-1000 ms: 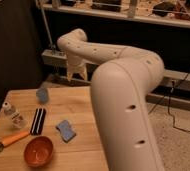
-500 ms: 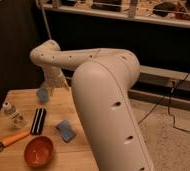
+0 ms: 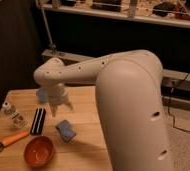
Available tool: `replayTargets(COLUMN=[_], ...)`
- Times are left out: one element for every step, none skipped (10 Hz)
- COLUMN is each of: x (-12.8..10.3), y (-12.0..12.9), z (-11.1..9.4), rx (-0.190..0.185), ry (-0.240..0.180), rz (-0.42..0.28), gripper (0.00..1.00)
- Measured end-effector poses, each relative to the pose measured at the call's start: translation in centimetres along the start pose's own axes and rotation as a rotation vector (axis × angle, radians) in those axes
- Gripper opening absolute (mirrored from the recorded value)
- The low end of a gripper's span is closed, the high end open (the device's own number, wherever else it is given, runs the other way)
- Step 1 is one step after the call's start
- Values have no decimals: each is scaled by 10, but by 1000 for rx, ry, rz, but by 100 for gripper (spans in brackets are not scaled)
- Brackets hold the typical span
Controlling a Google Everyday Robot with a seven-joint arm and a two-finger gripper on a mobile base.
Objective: Move the arm in a circular motion
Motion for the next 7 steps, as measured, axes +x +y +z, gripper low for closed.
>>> replayTargets(x=[13, 26, 34, 40, 45, 47, 50], y=[-12, -29, -51, -70, -103, -121, -140], z=[6, 10, 10, 10, 10, 10, 9], rx=[7, 16, 23, 30, 34, 28, 27], ry=[12, 19, 14, 8, -16, -32, -42], rz=[27, 80, 148, 209, 314, 379, 438], gripper=[65, 65, 65, 65, 65, 65, 65])
